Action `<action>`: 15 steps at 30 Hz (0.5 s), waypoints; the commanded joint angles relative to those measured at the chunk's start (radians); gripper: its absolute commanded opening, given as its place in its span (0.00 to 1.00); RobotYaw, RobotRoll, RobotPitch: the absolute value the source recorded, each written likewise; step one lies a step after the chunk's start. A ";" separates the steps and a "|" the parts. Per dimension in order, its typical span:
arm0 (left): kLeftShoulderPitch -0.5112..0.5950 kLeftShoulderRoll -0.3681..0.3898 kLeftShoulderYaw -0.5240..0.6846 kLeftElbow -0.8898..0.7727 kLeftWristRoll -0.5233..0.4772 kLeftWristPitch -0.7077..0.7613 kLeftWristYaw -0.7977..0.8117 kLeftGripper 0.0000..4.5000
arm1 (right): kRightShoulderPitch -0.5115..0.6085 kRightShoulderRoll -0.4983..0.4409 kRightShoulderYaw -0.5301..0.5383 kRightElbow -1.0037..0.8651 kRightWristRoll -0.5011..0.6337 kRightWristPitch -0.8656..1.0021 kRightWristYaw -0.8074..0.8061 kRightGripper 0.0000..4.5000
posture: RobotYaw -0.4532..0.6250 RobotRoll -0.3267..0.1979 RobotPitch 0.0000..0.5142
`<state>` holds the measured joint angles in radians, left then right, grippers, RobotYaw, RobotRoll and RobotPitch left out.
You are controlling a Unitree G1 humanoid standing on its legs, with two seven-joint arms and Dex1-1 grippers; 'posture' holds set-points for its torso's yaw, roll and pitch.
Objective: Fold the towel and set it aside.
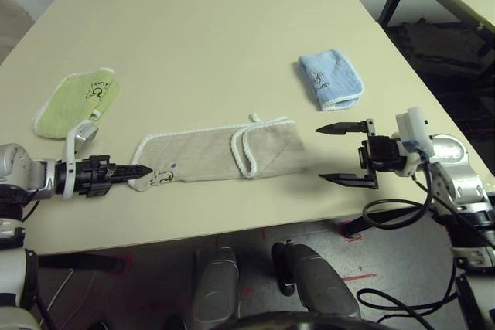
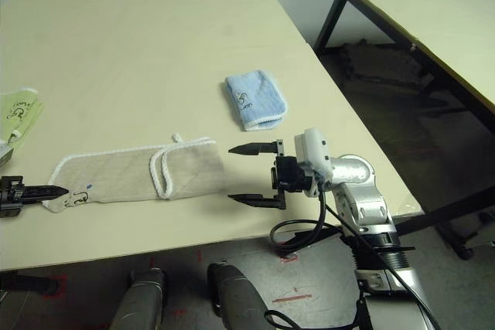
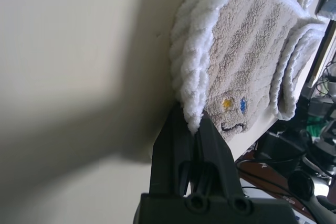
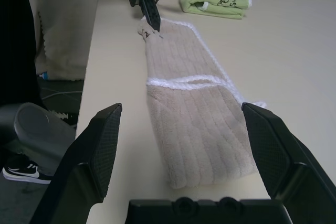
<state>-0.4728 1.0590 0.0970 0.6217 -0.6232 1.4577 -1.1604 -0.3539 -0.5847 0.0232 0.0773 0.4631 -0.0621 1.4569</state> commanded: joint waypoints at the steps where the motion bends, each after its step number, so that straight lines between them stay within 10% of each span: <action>1: 0.013 0.055 -0.016 0.039 0.012 -0.026 -0.042 0.01 | 0.008 -0.001 0.015 -0.019 0.003 0.004 0.002 1.00 | 0.33 0.62 0.36; 15: 0.015 0.273 -0.117 0.298 0.165 -0.294 -0.383 0.01 | 0.048 -0.009 -0.008 -0.007 0.023 0.044 -0.020 1.00 | 0.34 0.62 0.36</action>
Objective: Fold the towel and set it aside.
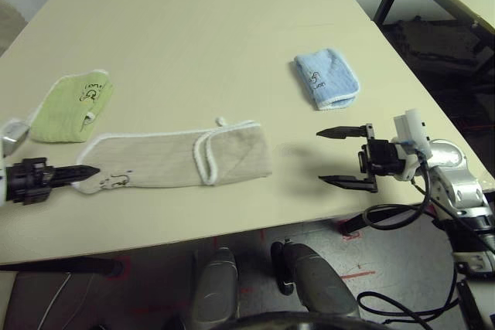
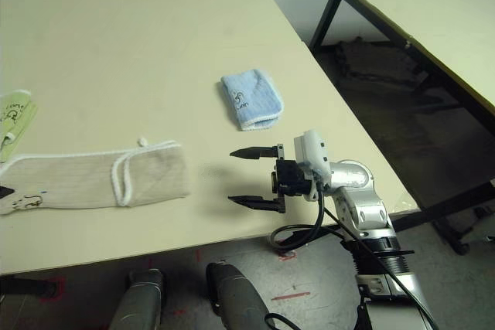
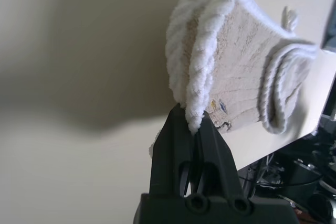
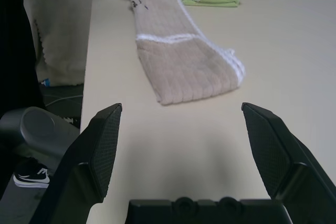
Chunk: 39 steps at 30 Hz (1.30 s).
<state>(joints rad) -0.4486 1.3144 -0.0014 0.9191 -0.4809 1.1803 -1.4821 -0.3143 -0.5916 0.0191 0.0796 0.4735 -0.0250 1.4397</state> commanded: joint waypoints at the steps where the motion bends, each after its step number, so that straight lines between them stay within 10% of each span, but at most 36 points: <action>1: -0.012 0.016 -0.022 -0.025 0.018 -0.009 -0.083 0.01 | 0.008 -0.001 -0.003 -0.008 0.011 0.006 -0.004 1.00 | 0.34 0.62 0.36; 16: -0.090 -0.148 0.049 -0.849 -0.414 0.434 0.124 0.01 | 0.045 0.002 -0.003 -0.055 0.011 0.029 -0.043 1.00 | 0.31 0.62 0.34; 24: -0.185 -0.282 0.024 -0.840 -0.629 0.434 0.382 0.01 | 0.107 0.023 0.012 -0.124 0.012 0.050 -0.097 1.00 | 0.30 0.62 0.34; 39: -0.268 -0.596 0.107 -0.748 -0.685 0.434 0.763 0.01 | 0.138 0.025 0.015 -0.169 0.013 0.076 -0.126 1.00 | 0.29 0.62 0.35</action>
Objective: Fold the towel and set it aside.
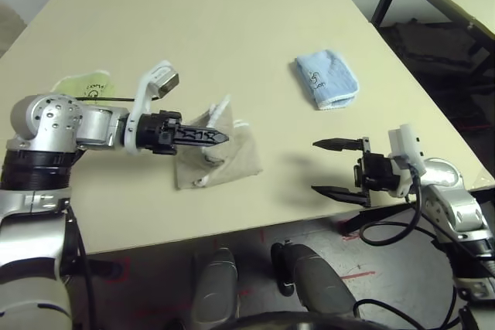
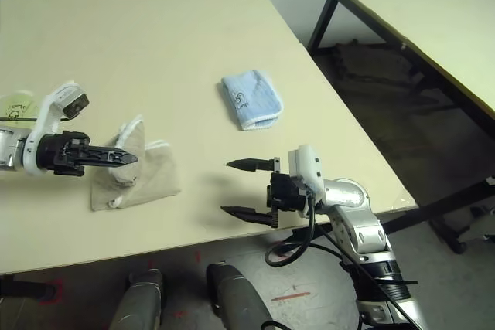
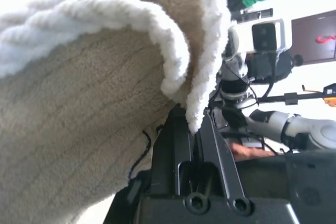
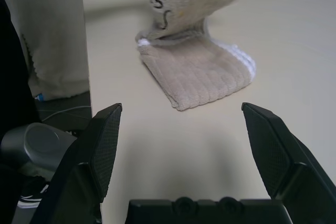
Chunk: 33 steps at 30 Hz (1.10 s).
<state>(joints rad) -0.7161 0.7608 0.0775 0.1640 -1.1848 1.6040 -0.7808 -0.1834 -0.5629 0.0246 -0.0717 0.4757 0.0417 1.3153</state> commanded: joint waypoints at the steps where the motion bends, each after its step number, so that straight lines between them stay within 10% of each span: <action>1: 0.001 -0.059 0.034 0.007 0.019 0.010 0.077 0.01 | 0.008 -0.004 0.010 -0.018 0.011 0.009 -0.001 1.00 | 0.30 0.62 0.35; 9: 0.030 -0.101 0.028 -0.024 0.035 0.010 0.122 0.16 | 0.005 -0.004 0.011 -0.015 0.008 0.010 -0.001 1.00 | 0.30 0.62 0.35; 20: 0.063 -0.078 0.013 -0.047 0.027 0.010 0.099 0.98 | -0.002 0.011 0.025 -0.019 0.006 0.016 -0.011 1.00 | 0.30 0.62 0.36; 26: 0.055 -0.069 0.102 -0.043 0.052 -0.059 0.081 0.99 | -0.029 0.013 0.038 -0.026 -0.022 0.041 -0.057 1.00 | 0.30 0.62 0.37; 33: 0.292 0.087 0.091 -0.240 0.326 -0.638 -0.218 1.00 | -0.185 0.083 0.101 -0.037 -0.018 0.220 -0.180 0.97 | 0.32 0.62 0.36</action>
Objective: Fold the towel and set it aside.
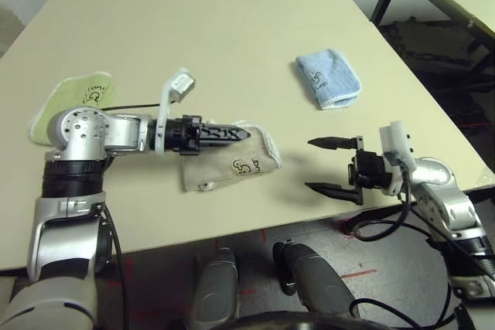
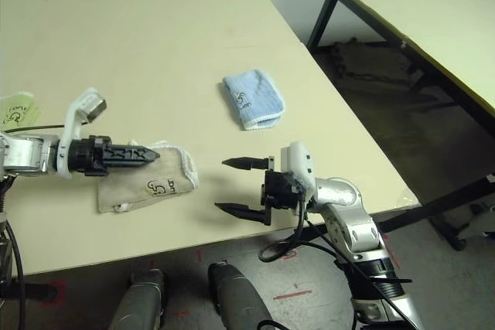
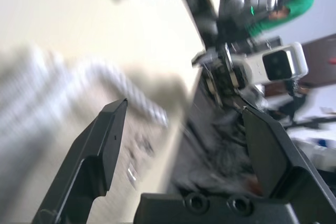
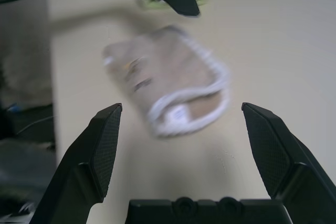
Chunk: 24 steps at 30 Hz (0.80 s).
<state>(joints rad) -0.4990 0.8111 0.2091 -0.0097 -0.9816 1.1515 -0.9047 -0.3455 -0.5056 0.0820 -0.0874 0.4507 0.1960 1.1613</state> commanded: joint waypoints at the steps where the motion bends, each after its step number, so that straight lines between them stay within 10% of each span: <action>1: 0.128 0.054 -0.047 -0.090 0.174 -0.268 -0.124 1.00 | -0.045 0.043 0.067 -0.021 0.006 0.098 -0.039 0.93 | 0.32 0.62 0.36; 13: 0.503 0.005 0.005 -0.257 0.359 -0.818 -0.305 1.00 | -0.185 0.174 0.255 0.051 -0.053 0.212 -0.043 0.01 | 0.39 0.62 0.36; 24: 0.494 -0.109 -0.098 -0.226 0.461 -0.962 -0.264 1.00 | -0.191 0.228 0.321 0.137 -0.132 0.171 -0.039 0.01 | 0.39 0.62 0.34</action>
<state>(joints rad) -0.0018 0.7039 0.1300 -0.2512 -0.5470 0.2121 -1.1713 -0.5368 -0.2846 0.3810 0.0509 0.3344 0.3734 1.1206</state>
